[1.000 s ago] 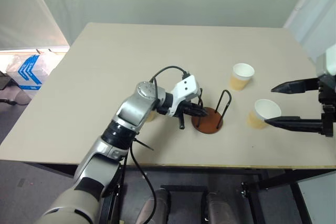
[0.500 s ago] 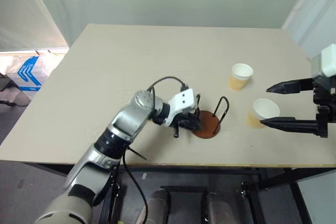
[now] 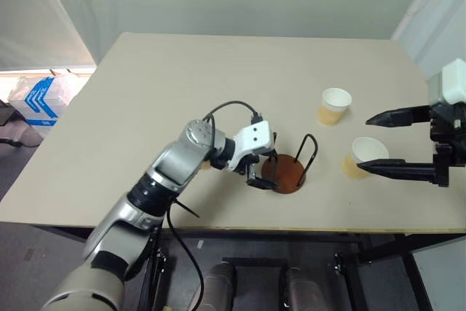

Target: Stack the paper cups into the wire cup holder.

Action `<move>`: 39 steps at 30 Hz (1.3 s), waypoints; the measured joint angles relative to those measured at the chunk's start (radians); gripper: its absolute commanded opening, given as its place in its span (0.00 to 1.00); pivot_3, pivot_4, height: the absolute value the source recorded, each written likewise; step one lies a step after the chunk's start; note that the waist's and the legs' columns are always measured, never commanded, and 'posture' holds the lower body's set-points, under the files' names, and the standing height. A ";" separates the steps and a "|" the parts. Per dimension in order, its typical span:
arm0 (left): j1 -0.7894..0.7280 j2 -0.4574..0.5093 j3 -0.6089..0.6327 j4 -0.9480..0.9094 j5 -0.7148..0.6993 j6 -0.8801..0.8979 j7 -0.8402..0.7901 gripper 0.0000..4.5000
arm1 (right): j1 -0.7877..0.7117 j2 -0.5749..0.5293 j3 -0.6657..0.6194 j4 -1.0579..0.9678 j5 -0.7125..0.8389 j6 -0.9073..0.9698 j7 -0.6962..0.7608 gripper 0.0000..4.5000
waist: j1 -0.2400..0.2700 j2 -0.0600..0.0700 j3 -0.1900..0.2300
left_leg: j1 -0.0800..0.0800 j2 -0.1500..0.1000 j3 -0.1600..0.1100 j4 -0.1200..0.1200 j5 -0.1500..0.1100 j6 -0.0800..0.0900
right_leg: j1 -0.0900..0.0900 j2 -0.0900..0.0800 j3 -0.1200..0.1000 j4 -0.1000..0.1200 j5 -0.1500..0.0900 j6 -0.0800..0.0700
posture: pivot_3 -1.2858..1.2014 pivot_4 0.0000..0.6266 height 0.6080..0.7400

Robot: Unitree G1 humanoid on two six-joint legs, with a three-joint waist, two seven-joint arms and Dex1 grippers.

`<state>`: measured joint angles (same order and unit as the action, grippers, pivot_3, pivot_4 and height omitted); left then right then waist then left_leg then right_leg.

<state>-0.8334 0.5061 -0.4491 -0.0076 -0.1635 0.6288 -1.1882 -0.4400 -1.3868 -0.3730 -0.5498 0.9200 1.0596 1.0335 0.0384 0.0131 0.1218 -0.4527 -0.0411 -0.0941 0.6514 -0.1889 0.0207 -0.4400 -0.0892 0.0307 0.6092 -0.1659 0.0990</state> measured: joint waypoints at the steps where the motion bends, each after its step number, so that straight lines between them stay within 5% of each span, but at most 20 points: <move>1: -0.009 0.026 0.000 -0.003 -0.007 -0.010 -0.032 0.99 | -0.012 0.000 0.024 0.004 -0.012 -0.012 -0.007 1.00 | 0.000 0.000 0.000 | 0.000 0.000 0.000 0.000 0.000 0.000 | 0.000 0.000 0.000 0.000 0.000 0.000 | 0.52 0.24 1.00; 9: -0.056 0.138 0.085 -0.020 -0.060 -0.057 -0.143 0.99 | -0.251 0.061 0.270 0.091 -0.114 -0.087 -0.022 1.00 | -0.009 0.000 0.000 | -0.001 0.000 0.000 0.000 -0.001 0.001 | -0.001 0.000 -0.001 0.000 0.001 0.000 | 0.52 0.24 1.00; 12: -0.081 0.145 0.154 -0.019 -0.094 -0.055 -0.134 0.99 | -0.399 0.133 0.403 0.187 -0.227 -0.140 -0.013 1.00 | -0.014 0.000 0.000 | -0.001 0.001 0.000 0.001 -0.001 0.002 | -0.001 0.000 -0.001 -0.001 0.008 -0.010 | 0.52 0.24 1.00; 24: -0.037 0.186 0.279 -0.043 -0.140 -0.006 -0.032 0.99 | -0.683 0.434 0.818 0.868 -0.785 -0.557 0.143 1.00 | -0.020 0.000 0.000 | -0.001 0.002 -0.001 -0.001 -0.001 0.002 | -0.005 -0.001 -0.004 0.000 0.012 -0.018 | 0.52 0.24 1.00; 39: 0.073 0.277 0.323 -0.152 -0.126 -0.010 0.063 0.99 | -0.902 0.709 0.908 1.658 -1.221 -1.065 0.061 1.00 | -0.021 0.001 0.000 | -0.001 0.003 -0.003 -0.005 -0.004 -0.005 | -0.008 0.000 -0.005 0.001 0.011 -0.031 | 0.52 0.24 1.00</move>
<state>-0.7608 0.7832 -0.1257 -0.1592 -0.2892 0.6193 -1.1249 -1.3424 -0.6773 0.5354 1.1079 -0.3008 -0.0054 1.0941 0.0173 0.0140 0.1221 -0.4538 -0.0381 -0.0966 0.6468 -0.1931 0.0161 -0.4482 -0.0897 0.0261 0.6106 -0.1552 0.0677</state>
